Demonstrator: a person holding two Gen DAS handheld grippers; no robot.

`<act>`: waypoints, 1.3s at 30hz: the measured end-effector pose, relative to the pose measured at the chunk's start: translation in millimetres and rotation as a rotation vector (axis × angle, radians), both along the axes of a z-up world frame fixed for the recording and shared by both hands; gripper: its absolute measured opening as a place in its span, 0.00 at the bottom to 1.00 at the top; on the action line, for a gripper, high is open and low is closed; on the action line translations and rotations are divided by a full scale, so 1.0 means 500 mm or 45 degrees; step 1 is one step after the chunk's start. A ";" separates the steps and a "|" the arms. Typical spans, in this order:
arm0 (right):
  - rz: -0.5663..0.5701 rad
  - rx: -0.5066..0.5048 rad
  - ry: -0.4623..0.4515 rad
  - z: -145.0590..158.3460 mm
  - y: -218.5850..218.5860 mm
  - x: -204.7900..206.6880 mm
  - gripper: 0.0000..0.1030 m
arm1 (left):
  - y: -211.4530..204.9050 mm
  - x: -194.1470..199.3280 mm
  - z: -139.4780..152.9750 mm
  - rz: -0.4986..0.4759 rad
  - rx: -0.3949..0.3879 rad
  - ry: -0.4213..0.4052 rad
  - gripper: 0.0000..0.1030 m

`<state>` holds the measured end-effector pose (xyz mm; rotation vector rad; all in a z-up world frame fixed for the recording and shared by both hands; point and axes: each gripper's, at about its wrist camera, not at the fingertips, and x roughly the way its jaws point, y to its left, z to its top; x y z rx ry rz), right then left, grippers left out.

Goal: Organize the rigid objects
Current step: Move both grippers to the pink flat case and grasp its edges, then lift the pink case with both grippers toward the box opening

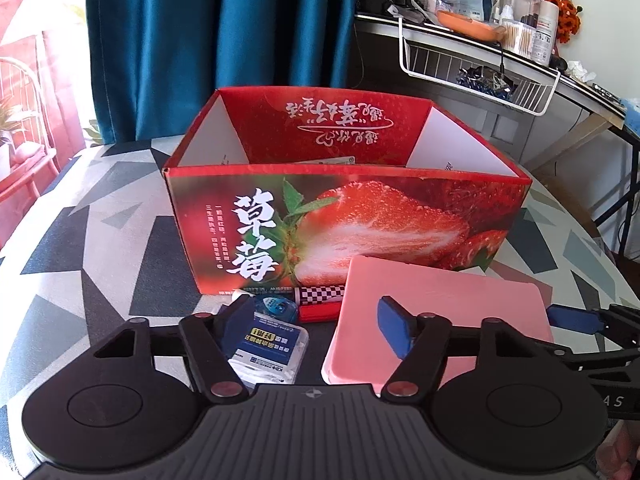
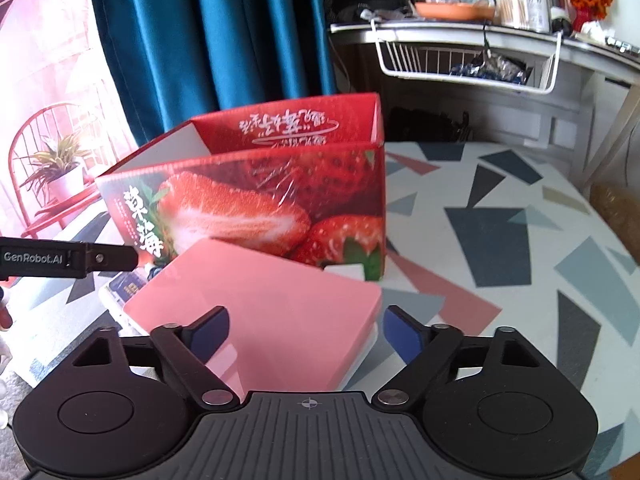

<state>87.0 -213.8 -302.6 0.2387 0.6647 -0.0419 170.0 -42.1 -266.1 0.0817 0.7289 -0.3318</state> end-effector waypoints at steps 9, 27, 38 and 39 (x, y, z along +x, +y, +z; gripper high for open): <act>-0.007 0.056 0.042 -0.010 -0.009 0.007 0.65 | -0.003 0.018 -0.023 -0.024 -0.036 0.063 0.55; 0.028 0.061 -0.015 -0.020 -0.005 0.030 0.61 | 0.015 0.031 -0.057 -0.031 -0.238 0.172 0.43; 0.005 0.104 0.033 -0.013 -0.011 0.018 0.54 | 0.029 0.012 -0.067 -0.018 -0.283 0.178 0.44; 0.000 0.115 0.043 -0.012 -0.014 0.016 0.53 | 0.030 0.011 -0.068 -0.017 -0.286 0.178 0.44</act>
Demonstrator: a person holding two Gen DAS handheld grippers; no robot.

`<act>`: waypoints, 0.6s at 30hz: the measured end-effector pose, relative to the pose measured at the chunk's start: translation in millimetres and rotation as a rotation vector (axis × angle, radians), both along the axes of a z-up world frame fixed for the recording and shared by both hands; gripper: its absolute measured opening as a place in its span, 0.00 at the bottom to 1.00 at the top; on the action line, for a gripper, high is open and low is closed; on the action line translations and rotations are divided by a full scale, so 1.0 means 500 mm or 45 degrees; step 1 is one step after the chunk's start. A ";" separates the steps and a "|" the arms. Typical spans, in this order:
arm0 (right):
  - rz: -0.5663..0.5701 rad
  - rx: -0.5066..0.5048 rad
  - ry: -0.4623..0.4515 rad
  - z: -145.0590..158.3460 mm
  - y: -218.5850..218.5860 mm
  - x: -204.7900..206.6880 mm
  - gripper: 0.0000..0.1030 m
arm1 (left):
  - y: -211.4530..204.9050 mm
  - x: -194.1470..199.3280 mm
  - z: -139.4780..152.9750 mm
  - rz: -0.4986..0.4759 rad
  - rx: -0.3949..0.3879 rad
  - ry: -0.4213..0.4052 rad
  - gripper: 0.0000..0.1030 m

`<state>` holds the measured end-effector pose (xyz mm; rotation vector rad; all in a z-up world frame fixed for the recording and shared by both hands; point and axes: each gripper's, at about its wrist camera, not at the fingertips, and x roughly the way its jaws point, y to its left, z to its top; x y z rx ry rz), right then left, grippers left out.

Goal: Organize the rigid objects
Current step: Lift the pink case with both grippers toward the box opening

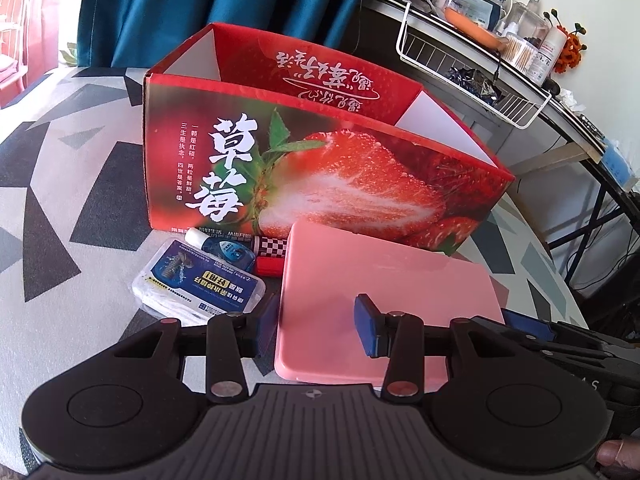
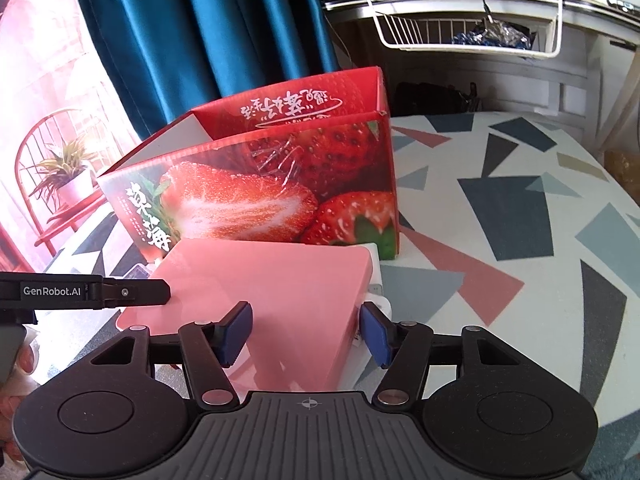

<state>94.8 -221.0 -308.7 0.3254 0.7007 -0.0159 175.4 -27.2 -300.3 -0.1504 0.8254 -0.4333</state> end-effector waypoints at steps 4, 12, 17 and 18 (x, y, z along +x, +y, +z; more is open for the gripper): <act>0.007 0.019 0.016 0.001 0.000 -0.005 0.53 | 0.002 -0.002 -0.003 -0.001 -0.003 0.001 0.44; 0.009 -0.001 -0.001 0.000 0.008 0.002 0.52 | 0.004 -0.005 0.000 0.011 0.006 -0.002 0.44; 0.020 -0.034 -0.008 0.002 0.016 0.004 0.52 | -0.001 -0.011 0.008 0.019 0.068 -0.033 0.45; 0.028 -0.035 -0.007 0.003 0.018 0.005 0.51 | 0.000 -0.012 0.011 0.024 0.071 -0.040 0.45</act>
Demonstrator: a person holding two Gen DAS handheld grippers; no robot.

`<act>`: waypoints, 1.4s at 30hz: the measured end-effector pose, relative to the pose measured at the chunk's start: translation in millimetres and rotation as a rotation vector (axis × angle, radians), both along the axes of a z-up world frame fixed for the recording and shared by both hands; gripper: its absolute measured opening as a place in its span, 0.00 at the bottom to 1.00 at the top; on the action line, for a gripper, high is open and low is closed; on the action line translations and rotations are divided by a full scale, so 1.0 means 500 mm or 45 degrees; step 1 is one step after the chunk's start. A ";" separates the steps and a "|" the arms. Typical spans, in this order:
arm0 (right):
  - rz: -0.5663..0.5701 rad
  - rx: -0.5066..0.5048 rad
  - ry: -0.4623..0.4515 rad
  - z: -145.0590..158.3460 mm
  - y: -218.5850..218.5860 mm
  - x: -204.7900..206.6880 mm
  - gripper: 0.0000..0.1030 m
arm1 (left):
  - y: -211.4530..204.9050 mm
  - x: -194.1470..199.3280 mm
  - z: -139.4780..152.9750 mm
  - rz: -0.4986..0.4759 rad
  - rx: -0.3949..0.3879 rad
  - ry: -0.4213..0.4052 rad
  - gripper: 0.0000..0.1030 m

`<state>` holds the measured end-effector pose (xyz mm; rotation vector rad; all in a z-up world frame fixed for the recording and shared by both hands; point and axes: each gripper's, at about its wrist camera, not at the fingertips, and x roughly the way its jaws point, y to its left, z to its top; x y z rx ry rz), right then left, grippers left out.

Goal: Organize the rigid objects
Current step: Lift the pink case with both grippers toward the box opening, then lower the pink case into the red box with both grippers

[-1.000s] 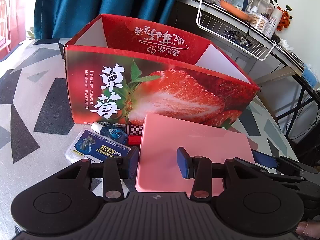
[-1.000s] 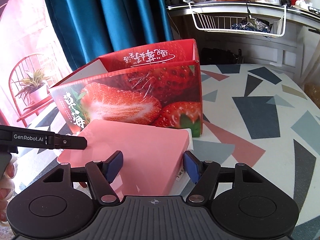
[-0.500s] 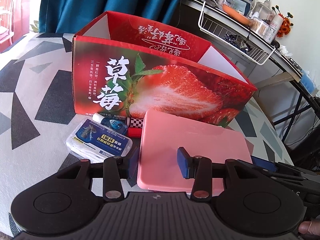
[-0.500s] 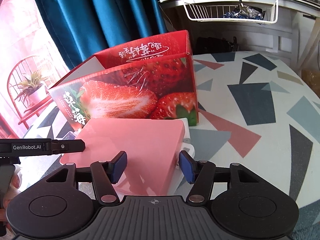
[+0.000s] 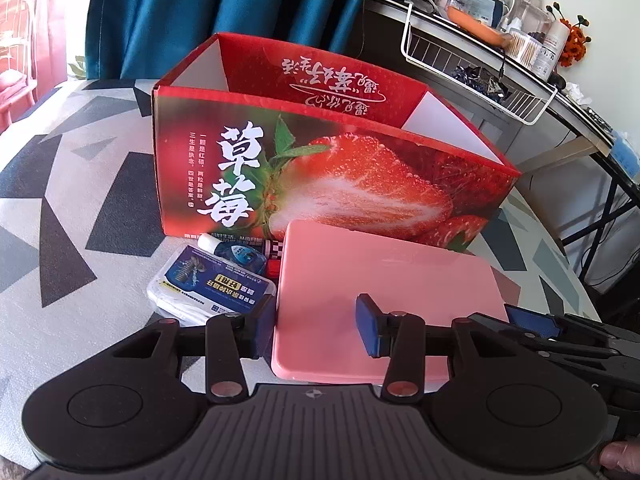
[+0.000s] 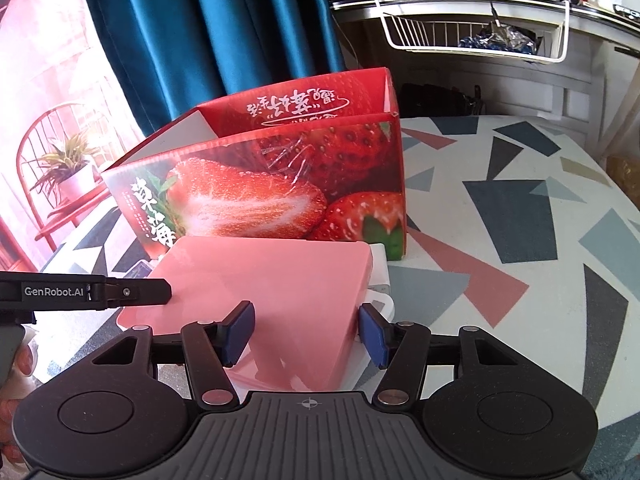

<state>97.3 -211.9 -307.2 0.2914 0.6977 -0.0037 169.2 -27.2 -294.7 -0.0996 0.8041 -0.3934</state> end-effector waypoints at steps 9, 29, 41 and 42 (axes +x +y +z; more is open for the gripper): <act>0.018 -0.007 -0.048 0.025 0.014 -0.001 0.47 | 0.016 -0.020 0.035 0.027 -0.002 -0.088 0.45; 0.042 -0.121 -0.290 0.163 0.035 0.028 0.45 | 0.039 0.000 0.163 0.080 -0.096 -0.264 0.49; 0.117 -0.225 -0.330 0.214 0.014 0.164 0.44 | 0.023 0.152 0.185 0.092 -0.116 -0.200 0.52; 0.119 -0.218 -0.318 0.211 0.009 0.181 0.44 | 0.018 0.165 0.184 0.089 -0.102 -0.200 0.52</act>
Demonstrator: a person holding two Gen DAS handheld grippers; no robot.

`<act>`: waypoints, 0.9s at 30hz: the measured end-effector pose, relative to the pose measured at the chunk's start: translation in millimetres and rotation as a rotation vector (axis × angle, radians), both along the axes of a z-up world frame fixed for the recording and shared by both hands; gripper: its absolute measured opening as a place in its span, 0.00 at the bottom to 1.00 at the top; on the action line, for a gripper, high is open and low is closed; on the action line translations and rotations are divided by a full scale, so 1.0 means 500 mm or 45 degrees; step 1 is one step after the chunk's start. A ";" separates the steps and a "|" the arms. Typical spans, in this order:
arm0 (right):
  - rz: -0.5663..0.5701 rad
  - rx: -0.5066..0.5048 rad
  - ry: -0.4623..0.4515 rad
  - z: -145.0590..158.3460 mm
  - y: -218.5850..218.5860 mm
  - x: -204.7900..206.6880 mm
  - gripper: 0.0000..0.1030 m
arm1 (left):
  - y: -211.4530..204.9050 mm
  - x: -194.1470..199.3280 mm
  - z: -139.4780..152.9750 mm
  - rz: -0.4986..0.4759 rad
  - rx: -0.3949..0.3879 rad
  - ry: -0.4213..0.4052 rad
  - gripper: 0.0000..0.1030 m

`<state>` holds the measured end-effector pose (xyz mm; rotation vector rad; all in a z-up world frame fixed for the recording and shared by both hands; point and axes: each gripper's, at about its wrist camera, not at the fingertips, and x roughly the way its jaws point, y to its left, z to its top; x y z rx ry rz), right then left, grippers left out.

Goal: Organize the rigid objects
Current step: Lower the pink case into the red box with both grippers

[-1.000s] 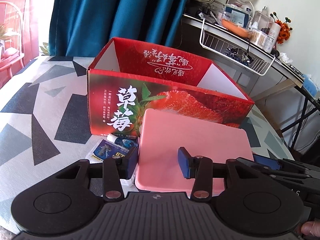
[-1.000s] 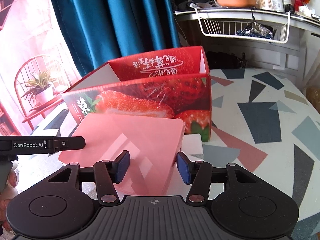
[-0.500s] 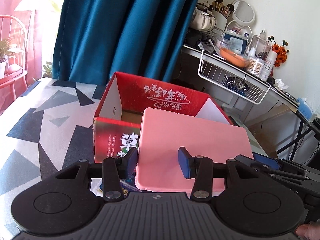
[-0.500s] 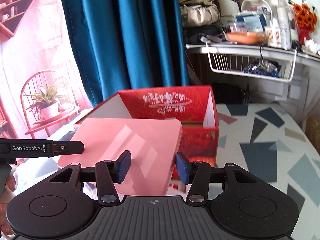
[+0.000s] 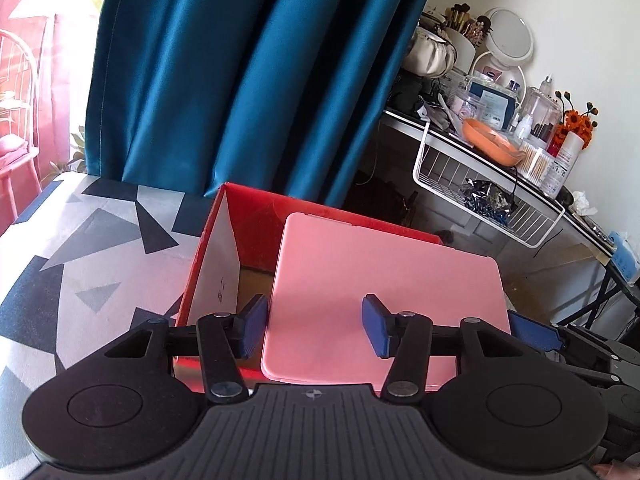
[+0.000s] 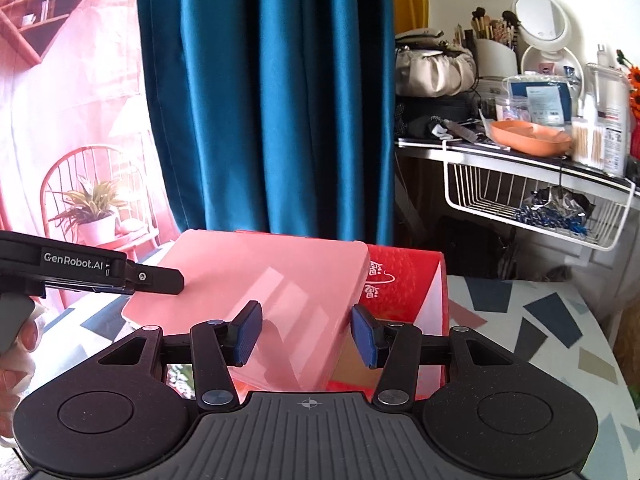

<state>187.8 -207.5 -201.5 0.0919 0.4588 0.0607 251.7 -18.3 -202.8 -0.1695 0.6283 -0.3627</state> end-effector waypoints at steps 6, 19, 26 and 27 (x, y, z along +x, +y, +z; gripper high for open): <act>-0.032 0.049 0.103 -0.042 -0.025 0.094 0.45 | -0.026 0.061 -0.028 0.003 0.088 0.080 0.52; -0.062 0.124 0.330 -0.133 -0.039 0.157 0.45 | -0.031 0.099 -0.087 -0.036 0.170 0.202 0.52; -0.086 0.132 0.415 -0.140 -0.043 0.182 0.45 | -0.048 0.108 -0.097 -0.029 0.232 0.212 0.51; -0.093 0.136 0.429 -0.141 -0.043 0.185 0.45 | -0.052 0.110 -0.098 -0.030 0.249 0.220 0.51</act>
